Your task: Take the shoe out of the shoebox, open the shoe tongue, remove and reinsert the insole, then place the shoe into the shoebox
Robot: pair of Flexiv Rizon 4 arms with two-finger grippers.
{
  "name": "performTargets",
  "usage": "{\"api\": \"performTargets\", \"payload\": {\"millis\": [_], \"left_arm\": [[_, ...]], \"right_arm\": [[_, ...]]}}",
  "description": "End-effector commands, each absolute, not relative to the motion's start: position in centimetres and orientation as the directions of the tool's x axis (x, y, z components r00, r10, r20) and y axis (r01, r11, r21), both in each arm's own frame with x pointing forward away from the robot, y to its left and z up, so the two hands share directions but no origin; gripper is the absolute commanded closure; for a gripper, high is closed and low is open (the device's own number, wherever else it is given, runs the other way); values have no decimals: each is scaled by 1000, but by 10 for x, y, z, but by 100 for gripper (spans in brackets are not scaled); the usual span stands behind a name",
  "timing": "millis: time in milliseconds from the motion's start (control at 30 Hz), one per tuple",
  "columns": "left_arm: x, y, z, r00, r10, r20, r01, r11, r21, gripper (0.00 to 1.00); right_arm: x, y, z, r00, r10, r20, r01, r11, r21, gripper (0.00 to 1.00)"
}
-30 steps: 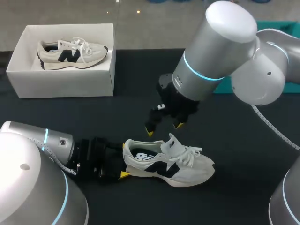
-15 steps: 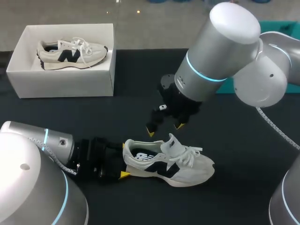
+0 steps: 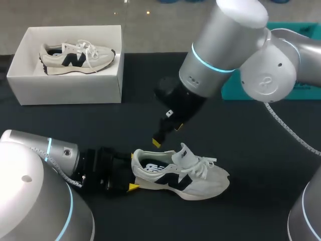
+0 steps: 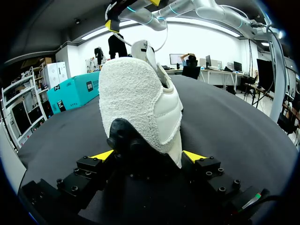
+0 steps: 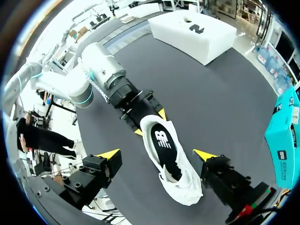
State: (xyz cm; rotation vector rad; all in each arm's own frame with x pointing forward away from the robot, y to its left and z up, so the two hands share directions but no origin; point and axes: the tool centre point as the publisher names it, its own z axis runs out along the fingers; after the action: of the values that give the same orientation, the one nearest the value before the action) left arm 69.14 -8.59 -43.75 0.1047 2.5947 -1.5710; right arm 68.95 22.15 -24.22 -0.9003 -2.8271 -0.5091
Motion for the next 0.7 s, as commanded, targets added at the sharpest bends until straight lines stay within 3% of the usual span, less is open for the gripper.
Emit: {"api": "performTargets", "payload": {"millis": [33, 633, 667, 700], "left_arm": [[690, -87, -440, -992, 5, -126, 113, 467, -877, 100], [690, -87, -440, -992, 5, -126, 113, 467, -877, 100], [690, -87, -440, -992, 5, -126, 113, 467, -877, 100], [690, -87, -440, -992, 5, -126, 113, 467, -877, 100]], "right_arm": [[687, 230, -246, -963, 213, 168, 250, 937, 242, 0], [687, 230, -246, -963, 213, 168, 250, 937, 242, 0], [688, 230, -247, -962, 214, 169, 251, 936, 246, 8], [687, 229, -248, -956, 240, 168, 275, 933, 233, 58]]}}
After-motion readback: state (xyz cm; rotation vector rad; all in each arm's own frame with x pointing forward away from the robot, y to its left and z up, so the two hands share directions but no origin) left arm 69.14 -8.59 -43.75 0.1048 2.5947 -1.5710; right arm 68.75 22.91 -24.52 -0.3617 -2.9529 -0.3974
